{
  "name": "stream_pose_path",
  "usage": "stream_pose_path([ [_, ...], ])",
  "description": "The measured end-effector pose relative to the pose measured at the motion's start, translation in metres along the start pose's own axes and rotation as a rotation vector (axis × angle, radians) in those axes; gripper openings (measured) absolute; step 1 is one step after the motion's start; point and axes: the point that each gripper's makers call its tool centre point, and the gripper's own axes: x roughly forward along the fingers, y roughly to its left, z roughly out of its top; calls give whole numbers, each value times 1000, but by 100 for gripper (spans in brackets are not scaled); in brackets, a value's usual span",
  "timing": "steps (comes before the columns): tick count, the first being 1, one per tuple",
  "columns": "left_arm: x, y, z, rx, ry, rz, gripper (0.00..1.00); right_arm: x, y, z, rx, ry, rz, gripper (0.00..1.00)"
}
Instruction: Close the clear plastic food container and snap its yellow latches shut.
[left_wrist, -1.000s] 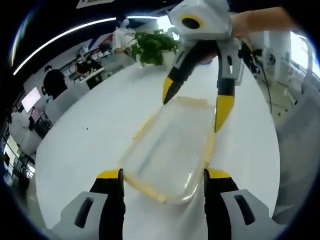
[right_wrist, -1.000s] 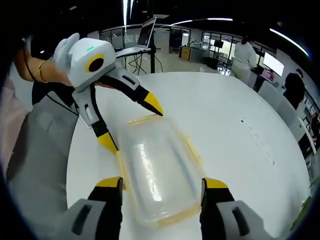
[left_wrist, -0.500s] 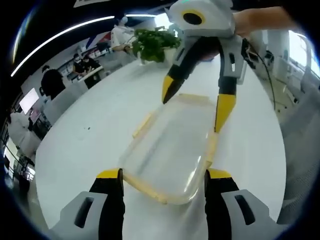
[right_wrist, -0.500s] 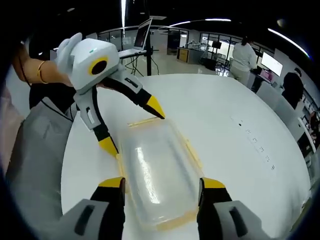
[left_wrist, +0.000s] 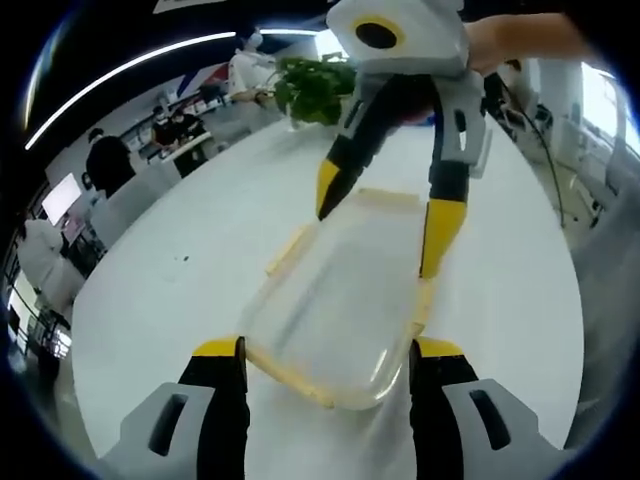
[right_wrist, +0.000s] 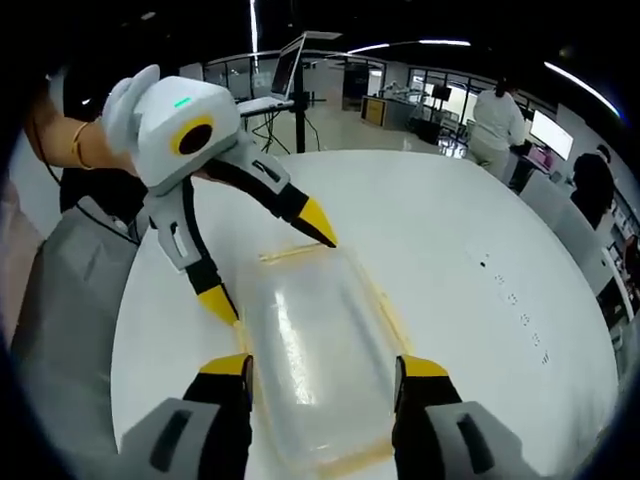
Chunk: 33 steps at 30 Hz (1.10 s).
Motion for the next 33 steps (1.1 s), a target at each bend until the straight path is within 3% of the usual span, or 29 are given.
stream_pose_path([
  [20, 11, 32, 2, 4, -2, 8, 63, 14, -31, 14, 8, -20, -7, 55],
  [33, 13, 34, 2, 5, -2, 15, 64, 14, -35, 15, 11, -36, -11, 56],
])
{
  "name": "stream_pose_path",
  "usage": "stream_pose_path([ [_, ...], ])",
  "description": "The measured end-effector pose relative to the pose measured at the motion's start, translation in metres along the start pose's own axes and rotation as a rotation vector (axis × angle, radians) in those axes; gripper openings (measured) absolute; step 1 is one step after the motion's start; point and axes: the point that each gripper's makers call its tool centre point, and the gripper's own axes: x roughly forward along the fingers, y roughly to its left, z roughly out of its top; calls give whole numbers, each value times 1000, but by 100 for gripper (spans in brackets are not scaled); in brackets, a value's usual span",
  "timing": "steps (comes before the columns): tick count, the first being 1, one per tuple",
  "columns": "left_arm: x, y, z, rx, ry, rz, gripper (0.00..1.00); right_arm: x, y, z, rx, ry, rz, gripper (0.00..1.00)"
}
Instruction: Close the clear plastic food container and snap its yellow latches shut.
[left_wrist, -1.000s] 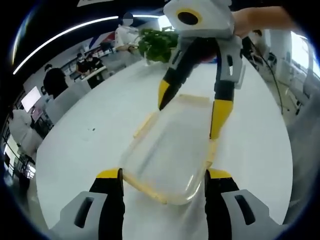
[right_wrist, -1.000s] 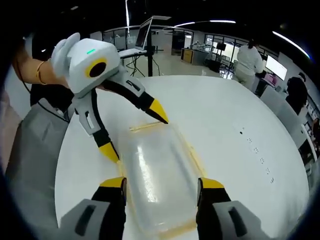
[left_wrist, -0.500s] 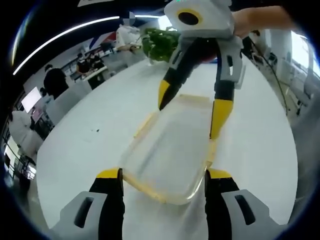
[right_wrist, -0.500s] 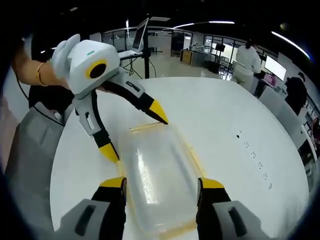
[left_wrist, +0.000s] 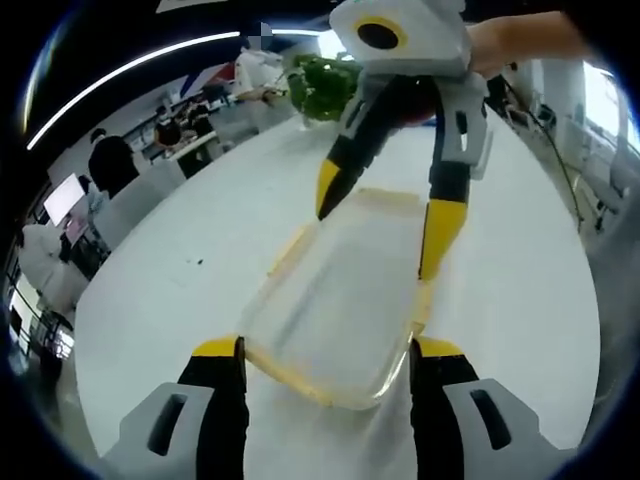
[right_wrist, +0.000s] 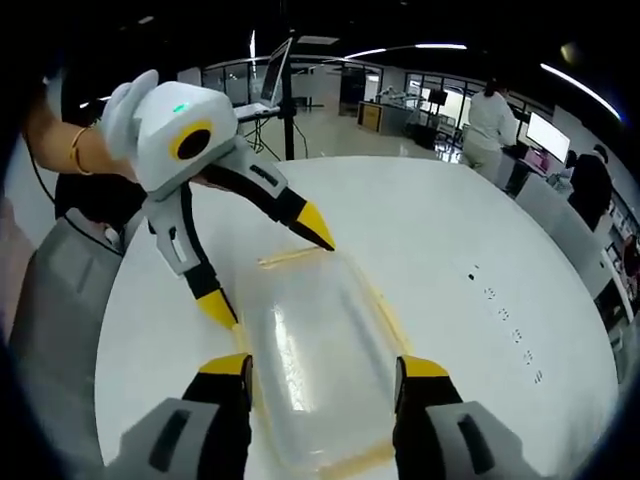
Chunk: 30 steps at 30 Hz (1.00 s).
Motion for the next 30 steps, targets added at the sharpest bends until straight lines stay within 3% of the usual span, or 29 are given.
stream_pose_path([
  [4, -1, 0, 0, 11, -1, 4, 64, 0, 0, 0, 9, -5, -7, 56],
  [5, -1, 0, 0, 9, -1, 6, 64, -1, -1, 0, 15, -3, -12, 58],
  [7, -6, -1, 0, 12, -2, 5, 66, -5, -12, 2, -15, -32, -95, 67],
  [8, -9, -2, 1, 6, -11, 5, 69, -6, -9, 0, -4, -33, -86, 70],
  [16, -28, -3, 7, -30, -59, 34, 71, -27, -7, -3, 94, -82, -116, 71],
  [18, -33, -3, 9, -41, -67, 47, 72, -35, -12, -2, 92, -105, -167, 71],
  [22, -49, -4, 28, -166, -181, 56, 72, -49, -15, 0, 145, -154, -212, 71],
  [27, -66, -5, 33, -183, -210, 84, 72, -61, -13, -2, 193, -183, -227, 71],
  [30, -79, -13, 40, -221, -256, 79, 72, -71, -15, -4, 208, -193, -279, 70],
])
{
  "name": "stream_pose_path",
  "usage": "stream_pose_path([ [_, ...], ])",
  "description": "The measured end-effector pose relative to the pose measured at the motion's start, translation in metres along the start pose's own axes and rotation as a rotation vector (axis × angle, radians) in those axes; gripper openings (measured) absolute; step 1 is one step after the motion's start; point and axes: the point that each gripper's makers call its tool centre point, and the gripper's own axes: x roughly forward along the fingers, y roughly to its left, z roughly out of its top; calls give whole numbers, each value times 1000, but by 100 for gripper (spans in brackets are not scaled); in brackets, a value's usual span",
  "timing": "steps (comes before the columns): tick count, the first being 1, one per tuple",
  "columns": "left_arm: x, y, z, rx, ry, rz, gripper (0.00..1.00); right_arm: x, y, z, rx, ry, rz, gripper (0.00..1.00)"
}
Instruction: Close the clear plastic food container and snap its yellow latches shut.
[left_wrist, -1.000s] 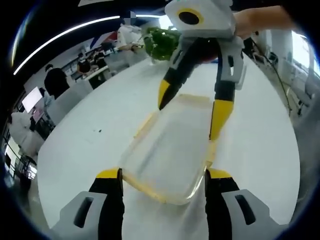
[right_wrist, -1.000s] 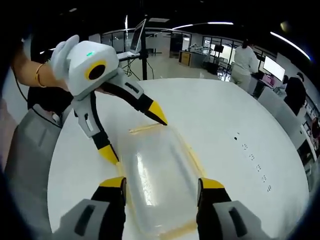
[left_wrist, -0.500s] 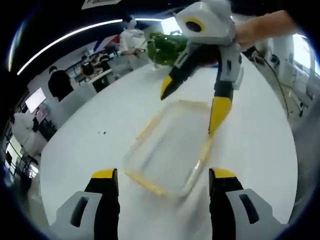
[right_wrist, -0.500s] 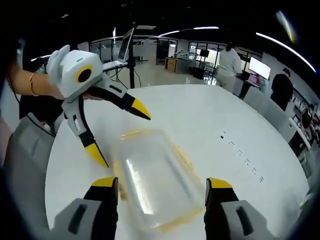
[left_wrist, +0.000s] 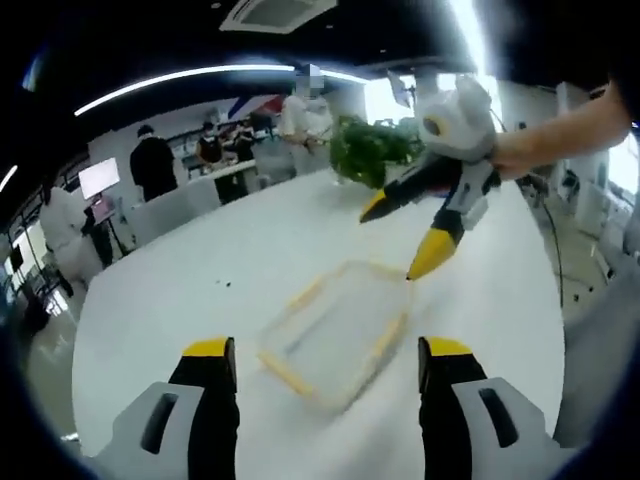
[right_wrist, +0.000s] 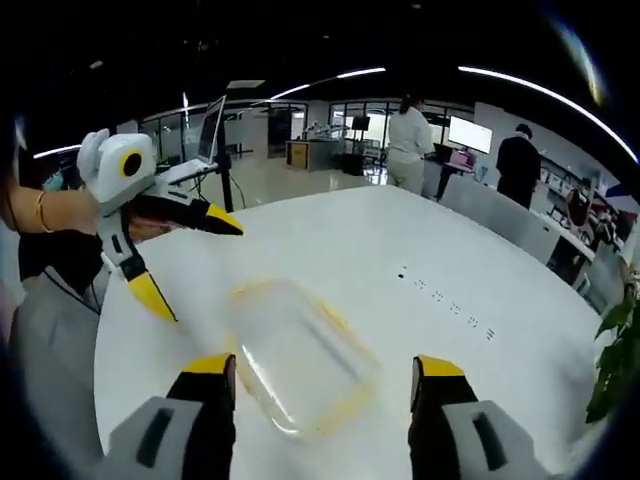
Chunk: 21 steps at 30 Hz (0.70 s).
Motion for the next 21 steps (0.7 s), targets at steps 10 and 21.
stream_pose_path([
  [10, -41, 1, 12, -119, -110, 94, 71, -29, 8, -2, 77, -65, -40, 71],
  [21, -67, -11, -5, -174, -125, 125, 69, -65, 26, -15, 126, -100, -87, 73],
])
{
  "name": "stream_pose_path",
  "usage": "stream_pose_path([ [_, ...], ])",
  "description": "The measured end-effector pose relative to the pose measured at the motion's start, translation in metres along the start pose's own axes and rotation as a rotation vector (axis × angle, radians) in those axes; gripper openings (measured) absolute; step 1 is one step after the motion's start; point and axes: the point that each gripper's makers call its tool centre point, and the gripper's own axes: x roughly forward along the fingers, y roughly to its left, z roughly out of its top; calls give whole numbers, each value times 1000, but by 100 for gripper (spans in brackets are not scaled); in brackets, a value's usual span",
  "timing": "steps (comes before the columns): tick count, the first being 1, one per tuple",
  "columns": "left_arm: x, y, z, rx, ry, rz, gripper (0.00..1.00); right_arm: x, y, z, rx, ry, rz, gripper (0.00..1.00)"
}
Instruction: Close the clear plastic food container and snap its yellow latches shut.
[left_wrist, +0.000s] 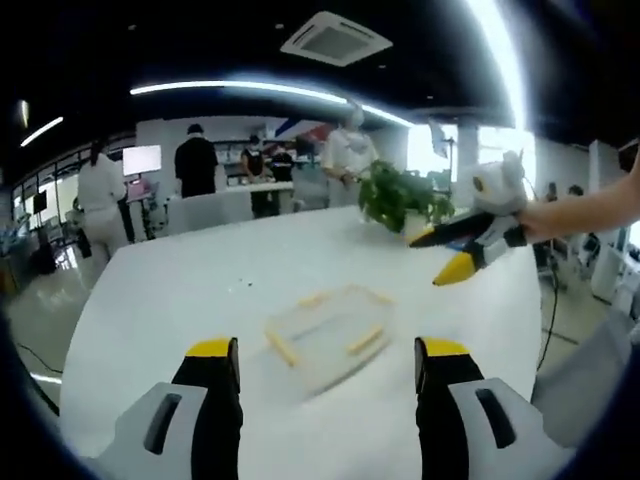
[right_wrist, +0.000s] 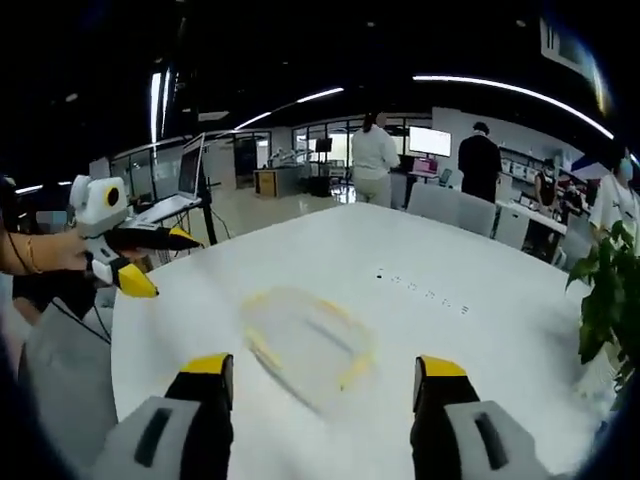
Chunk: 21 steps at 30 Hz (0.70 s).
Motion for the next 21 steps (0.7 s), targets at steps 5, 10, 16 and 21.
stream_pose_path([
  [5, -15, 3, -6, -10, -6, 26, 69, -14, 5, -5, 33, -20, -10, 74],
  [10, -32, 6, -11, -26, -20, 61, 69, -22, 17, -12, 57, -38, -18, 74],
  [16, -53, 1, -16, -42, -27, 80, 69, -29, 35, -19, 75, -45, -13, 74],
  [21, -68, -5, -22, -54, -27, 89, 69, -37, 51, -24, 100, -56, -7, 75],
])
